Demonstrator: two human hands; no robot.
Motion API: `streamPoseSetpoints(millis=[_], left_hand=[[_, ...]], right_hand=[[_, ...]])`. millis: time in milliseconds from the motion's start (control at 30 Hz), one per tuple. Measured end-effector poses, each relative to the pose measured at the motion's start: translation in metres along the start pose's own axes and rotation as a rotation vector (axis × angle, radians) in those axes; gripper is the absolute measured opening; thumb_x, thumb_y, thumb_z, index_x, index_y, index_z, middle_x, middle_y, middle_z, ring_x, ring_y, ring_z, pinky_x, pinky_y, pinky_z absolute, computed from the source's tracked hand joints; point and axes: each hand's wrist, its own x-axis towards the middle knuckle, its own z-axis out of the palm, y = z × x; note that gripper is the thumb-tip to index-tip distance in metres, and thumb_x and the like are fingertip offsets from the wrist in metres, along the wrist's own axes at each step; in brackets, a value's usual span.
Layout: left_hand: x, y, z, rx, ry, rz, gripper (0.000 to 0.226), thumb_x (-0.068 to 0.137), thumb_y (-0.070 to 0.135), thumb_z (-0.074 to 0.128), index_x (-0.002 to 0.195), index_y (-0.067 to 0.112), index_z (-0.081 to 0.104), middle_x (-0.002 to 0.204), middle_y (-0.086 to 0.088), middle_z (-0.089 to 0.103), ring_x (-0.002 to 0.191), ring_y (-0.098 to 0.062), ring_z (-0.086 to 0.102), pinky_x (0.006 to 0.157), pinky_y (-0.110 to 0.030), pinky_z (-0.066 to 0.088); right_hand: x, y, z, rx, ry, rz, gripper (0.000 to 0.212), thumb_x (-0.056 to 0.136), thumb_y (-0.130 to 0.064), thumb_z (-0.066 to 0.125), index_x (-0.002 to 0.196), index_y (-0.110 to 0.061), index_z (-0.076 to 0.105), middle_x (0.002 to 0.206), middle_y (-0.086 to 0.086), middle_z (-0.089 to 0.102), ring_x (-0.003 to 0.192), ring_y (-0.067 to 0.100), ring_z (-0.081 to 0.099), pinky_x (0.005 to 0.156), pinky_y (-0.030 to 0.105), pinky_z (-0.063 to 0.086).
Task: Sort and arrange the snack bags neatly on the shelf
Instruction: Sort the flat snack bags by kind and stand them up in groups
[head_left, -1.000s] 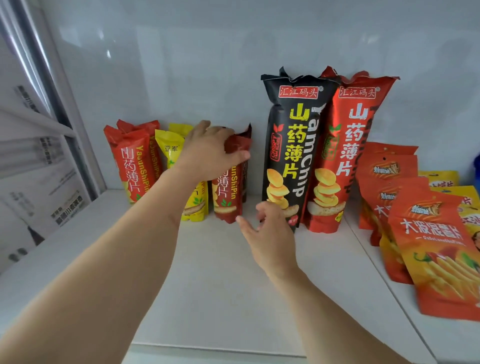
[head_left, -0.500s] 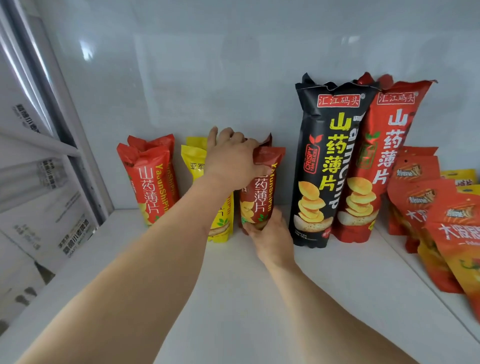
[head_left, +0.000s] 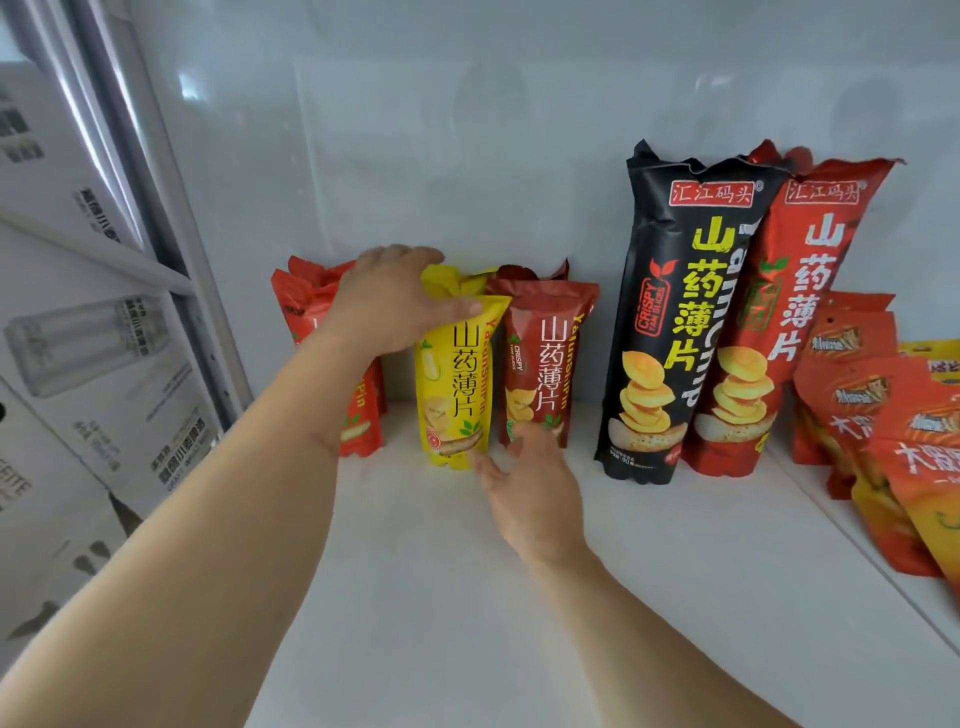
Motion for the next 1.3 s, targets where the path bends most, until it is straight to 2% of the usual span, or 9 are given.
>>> streamPoseSetpoints(millis=[67,233,467,700,833,933,1100,1200,1300], left_hand=[[0.0,-0.007,-0.003,-0.01,-0.057,-0.007,0.082,0.078,0.069,0.067,0.145,0.026,0.048,0.148,-0.004,0.051,0.14,-0.029,0.041,0.115,-0.043,0.029],[0.005,-0.013,-0.004,0.098,-0.102,0.022,0.068,0.081,0.068,0.064,0.139,0.034,0.055,0.148,-0.006,0.052,0.145,-0.025,0.032,0.121,-0.047,0.003],[0.009,-0.022,-0.011,0.097,-0.082,0.013,0.051,0.087,0.06,0.062,0.13,0.033,0.061,0.139,-0.009,0.056,0.143,-0.025,0.032,0.121,-0.048,0.002],[0.012,-0.03,-0.006,0.125,-0.084,0.061,0.051,0.09,0.06,0.058,0.136,0.038,0.056,0.143,-0.002,0.055,0.144,-0.025,0.029,0.12,-0.05,0.006],[0.009,-0.033,-0.006,0.071,-0.033,0.061,0.063,0.089,0.062,0.059,0.146,0.038,0.046,0.153,0.002,0.044,0.148,-0.027,0.023,0.12,-0.048,0.009],[0.002,-0.048,-0.01,-0.055,0.137,0.033,0.067,0.088,0.06,0.061,0.147,0.033,0.045,0.156,0.001,0.04,0.148,-0.028,0.023,0.119,-0.046,0.016],[-0.018,-0.085,-0.018,-0.266,0.329,-0.197,0.085,0.085,0.054,0.07,0.155,0.025,0.03,0.163,-0.005,0.023,0.15,-0.027,0.018,0.121,-0.048,0.021],[-0.022,-0.104,-0.01,-0.498,0.297,-0.317,0.109,0.077,0.054,0.079,0.159,0.023,0.015,0.166,-0.004,0.017,0.15,-0.026,0.023,0.118,-0.048,0.03],[-0.025,-0.115,-0.001,-0.683,0.199,-0.316,0.116,0.075,0.043,0.084,0.16,0.022,0.008,0.164,-0.002,0.022,0.142,-0.016,0.034,0.105,-0.031,0.037]], right_hand=[[0.003,-0.011,0.01,-0.038,-0.091,0.002,0.062,0.084,-0.059,0.062,0.131,-0.02,0.047,0.128,0.0,0.054,0.113,0.021,0.056,0.086,0.034,0.049],[0.006,-0.026,0.031,-0.133,-0.087,0.059,0.072,0.081,-0.066,0.06,0.137,-0.024,0.041,0.126,0.0,0.059,0.114,0.023,0.059,0.082,0.032,0.048],[0.013,-0.04,0.047,-0.104,-0.074,0.142,0.062,0.081,-0.064,0.061,0.122,-0.019,0.045,0.118,0.002,0.061,0.107,0.024,0.062,0.072,0.031,0.044],[0.018,-0.041,0.049,-0.121,-0.057,0.177,0.067,0.082,-0.064,0.061,0.128,-0.019,0.042,0.122,0.005,0.053,0.106,0.027,0.062,0.071,0.031,0.044],[0.01,-0.042,0.051,-0.122,-0.023,0.159,0.065,0.08,-0.063,0.064,0.121,-0.018,0.045,0.118,0.003,0.053,0.101,0.025,0.063,0.067,0.03,0.043],[-0.002,-0.045,0.055,-0.131,-0.062,0.043,0.054,0.083,-0.06,0.062,0.118,-0.021,0.051,0.119,-0.001,0.055,0.102,0.023,0.063,0.074,0.031,0.049],[-0.011,-0.064,0.072,-0.022,-0.219,-0.135,0.057,0.089,-0.055,0.058,0.133,-0.021,0.048,0.13,-0.001,0.057,0.115,0.021,0.058,0.088,0.032,0.048],[-0.008,-0.08,0.09,0.02,-0.205,-0.157,0.06,0.088,-0.055,0.059,0.134,-0.019,0.046,0.127,0.002,0.06,0.114,0.023,0.058,0.085,0.032,0.048],[-0.002,-0.095,0.105,0.053,-0.172,-0.086,0.062,0.085,-0.058,0.061,0.129,-0.018,0.047,0.117,0.004,0.066,0.106,0.026,0.063,0.078,0.033,0.051]])
